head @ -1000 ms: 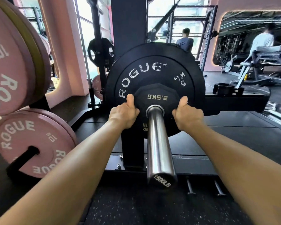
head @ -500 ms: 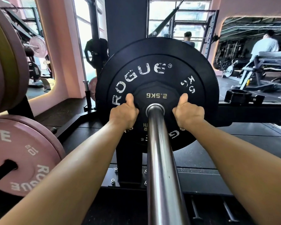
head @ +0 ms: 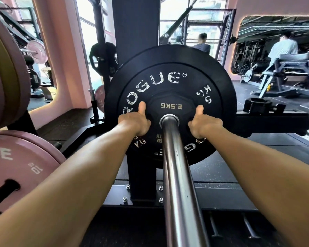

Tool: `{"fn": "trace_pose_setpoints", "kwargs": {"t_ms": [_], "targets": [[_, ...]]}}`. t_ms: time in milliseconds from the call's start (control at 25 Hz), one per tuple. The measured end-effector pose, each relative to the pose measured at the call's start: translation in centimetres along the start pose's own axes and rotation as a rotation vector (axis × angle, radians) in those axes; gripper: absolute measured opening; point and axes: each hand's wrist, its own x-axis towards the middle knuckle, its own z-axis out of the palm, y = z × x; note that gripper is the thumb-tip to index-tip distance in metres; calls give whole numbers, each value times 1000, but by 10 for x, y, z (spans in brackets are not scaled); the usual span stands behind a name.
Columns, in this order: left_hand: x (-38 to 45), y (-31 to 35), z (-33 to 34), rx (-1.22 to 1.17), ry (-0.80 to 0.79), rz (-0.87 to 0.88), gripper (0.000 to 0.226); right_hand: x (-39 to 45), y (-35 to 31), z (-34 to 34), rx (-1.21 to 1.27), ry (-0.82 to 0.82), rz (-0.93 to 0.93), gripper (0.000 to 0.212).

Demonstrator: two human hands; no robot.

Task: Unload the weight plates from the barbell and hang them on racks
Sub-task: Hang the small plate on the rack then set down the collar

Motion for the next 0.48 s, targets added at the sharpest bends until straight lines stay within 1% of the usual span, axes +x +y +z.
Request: {"fn": "trace_pose_setpoints", "kwargs": {"t_ms": [80, 120, 200, 280, 360, 480], "targets": [[-12, -9, -7, -129, -85, 7, 65, -13, 7, -5, 90, -21, -7, 48], [-18, -13, -8, -190, -82, 16, 67, -21, 11, -6, 118, -17, -22, 47], [-33, -20, -10, -263, -49, 28, 66, -36, 22, -5, 151, 17, -68, 46], [-48, -23, -16, -277, -8, 40, 63, -50, 31, -10, 170, 55, -97, 47], [-63, -22, -22, -305, 30, 58, 59, -65, 39, -18, 191, 63, -95, 46], [-88, -13, -28, -374, 38, 101, 54, -90, 54, -30, 188, 68, -85, 46]]}}
